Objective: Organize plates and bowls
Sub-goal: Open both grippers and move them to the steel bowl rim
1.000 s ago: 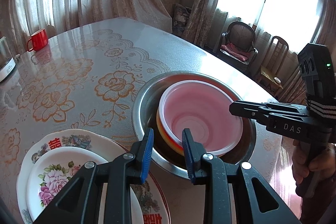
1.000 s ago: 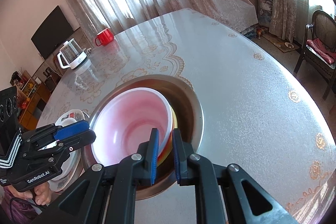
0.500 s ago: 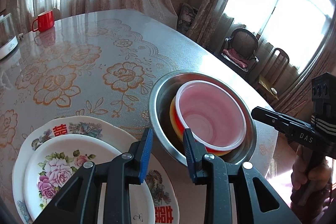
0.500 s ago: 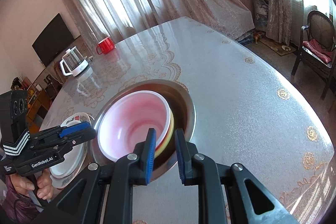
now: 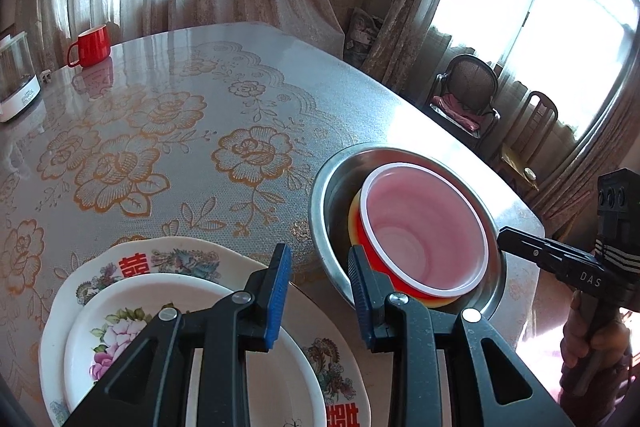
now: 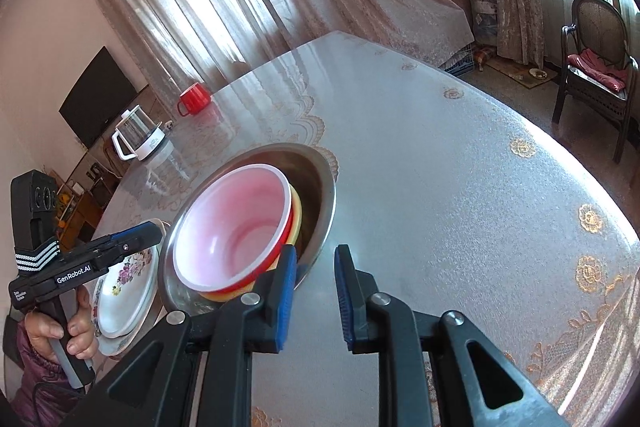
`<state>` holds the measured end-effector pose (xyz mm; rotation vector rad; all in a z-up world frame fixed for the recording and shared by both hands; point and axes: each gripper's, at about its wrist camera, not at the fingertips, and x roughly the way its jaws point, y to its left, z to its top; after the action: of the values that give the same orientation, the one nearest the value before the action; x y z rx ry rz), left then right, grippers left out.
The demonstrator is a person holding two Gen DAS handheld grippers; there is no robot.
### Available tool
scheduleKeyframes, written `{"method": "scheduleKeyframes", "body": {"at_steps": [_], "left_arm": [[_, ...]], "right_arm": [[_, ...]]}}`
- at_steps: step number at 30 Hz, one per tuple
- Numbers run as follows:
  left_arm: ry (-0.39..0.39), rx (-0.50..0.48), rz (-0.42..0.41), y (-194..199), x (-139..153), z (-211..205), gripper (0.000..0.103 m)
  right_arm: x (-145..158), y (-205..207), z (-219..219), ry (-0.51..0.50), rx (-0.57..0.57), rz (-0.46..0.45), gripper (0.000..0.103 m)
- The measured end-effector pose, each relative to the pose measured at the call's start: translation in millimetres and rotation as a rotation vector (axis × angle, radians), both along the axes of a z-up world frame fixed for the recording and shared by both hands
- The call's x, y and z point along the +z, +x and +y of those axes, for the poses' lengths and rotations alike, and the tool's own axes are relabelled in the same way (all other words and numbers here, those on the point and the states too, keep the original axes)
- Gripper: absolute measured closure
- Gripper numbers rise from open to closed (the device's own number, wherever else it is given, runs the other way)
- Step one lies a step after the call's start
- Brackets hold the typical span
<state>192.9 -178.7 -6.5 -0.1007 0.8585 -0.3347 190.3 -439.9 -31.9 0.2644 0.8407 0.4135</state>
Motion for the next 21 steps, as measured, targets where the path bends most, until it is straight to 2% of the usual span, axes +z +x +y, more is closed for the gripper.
{"method": "scheduleKeyframes", "body": {"at_steps": [3, 6, 10, 12, 15, 21], "left_arm": [[0.014, -0.008, 0.014, 4.1, -3.4, -2.6, 0.074], [0.019, -0.024, 0.040, 12.2, -4.5, -5.6, 0.083], [0.042, -0.042, 0.065, 20.4, -4.3, -11.3, 0.087], [0.054, -0.044, 0.069, 22.3, -3.8, -12.8, 0.087], [0.005, -0.040, 0.112, 30.4, -7.2, -5.9, 0.087], [-0.045, -0.008, 0.156, 42.3, -10.2, -1.6, 0.086]], "right_arm": [[-2.6, -0.3, 2.8, 0.013, 0.025, 0.004, 0.080], [-6.1, 1.5, 4.5, 0.027, 0.035, 0.010, 0.078], [-8.3, 2.9, 7.0, 0.024, 0.037, -0.009, 0.078], [-8.4, 2.5, 8.8, 0.008, 0.037, -0.037, 0.083], [-7.6, 3.5, 7.9, 0.005, 0.036, -0.052, 0.084], [-5.1, 10.1, 7.7, -0.006, 0.035, -0.064, 0.087]]}}
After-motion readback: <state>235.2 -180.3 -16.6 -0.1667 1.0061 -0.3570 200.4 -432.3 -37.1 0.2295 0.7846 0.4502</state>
